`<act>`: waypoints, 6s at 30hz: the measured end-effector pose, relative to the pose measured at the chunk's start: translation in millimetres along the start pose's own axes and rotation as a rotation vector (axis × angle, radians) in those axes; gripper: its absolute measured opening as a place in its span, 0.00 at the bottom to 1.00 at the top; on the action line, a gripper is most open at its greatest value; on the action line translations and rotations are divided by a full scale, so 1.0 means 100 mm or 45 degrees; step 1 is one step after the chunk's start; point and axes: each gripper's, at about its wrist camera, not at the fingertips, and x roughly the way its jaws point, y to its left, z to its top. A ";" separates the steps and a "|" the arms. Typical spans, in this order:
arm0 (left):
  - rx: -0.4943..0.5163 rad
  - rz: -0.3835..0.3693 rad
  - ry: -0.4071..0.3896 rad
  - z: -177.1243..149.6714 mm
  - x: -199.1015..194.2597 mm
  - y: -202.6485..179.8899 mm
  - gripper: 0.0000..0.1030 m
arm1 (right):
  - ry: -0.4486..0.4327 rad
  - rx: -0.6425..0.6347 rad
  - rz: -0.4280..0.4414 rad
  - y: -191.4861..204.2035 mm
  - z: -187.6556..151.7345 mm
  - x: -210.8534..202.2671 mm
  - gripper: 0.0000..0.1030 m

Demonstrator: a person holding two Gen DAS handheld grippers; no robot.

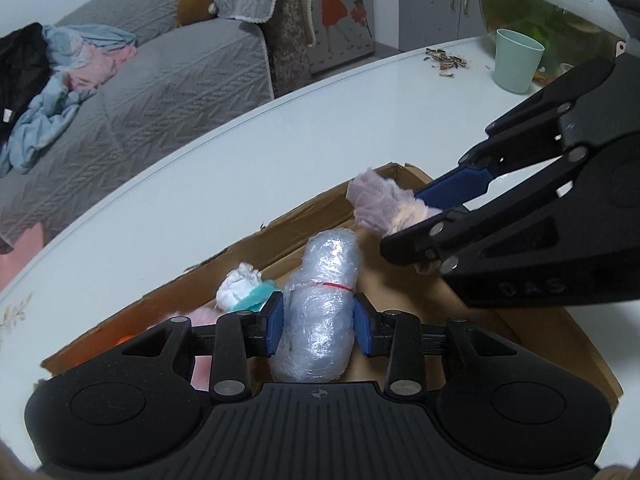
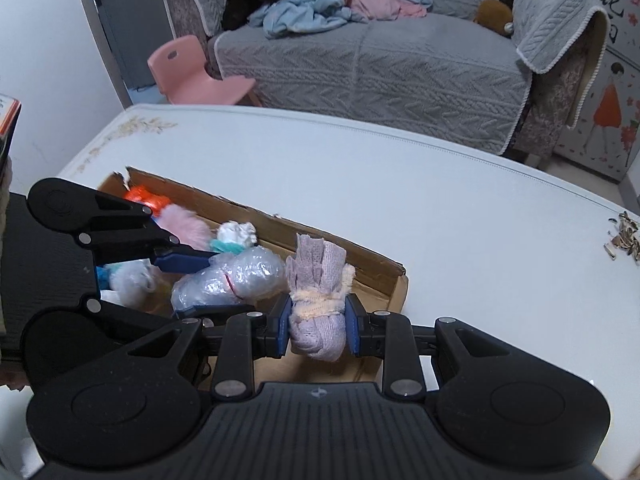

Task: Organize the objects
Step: 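Carry both rolls over the tray and open both tools to release them, then move both tools back toward the remaining sock rolls on the table, then grasp the small bubble-wrapped roll with left tool while right grasps blue-white sock roll, then carry both rolls into the tray and lower them among the items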

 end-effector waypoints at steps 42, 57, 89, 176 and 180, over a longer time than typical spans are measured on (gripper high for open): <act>0.154 -0.090 0.115 -1.69 -2.06 -0.48 0.79 | 0.098 -0.017 0.167 0.95 -0.97 -1.19 0.69; 0.304 -0.131 0.146 -2.17 -1.86 -0.84 0.82 | 0.250 0.098 0.075 1.12 -1.52 -1.01 0.68; -0.005 -0.129 0.142 -2.14 -1.47 -0.69 0.82 | 0.312 0.004 -0.048 1.03 -1.61 -0.87 0.71; -0.070 0.046 -0.209 -0.75 -1.78 -0.16 0.29 | -0.069 0.104 0.102 0.45 -0.55 -1.20 0.33; -0.073 0.025 -0.229 -0.53 -1.53 -0.20 0.29 | -0.095 0.078 0.167 0.49 -0.31 -0.97 0.33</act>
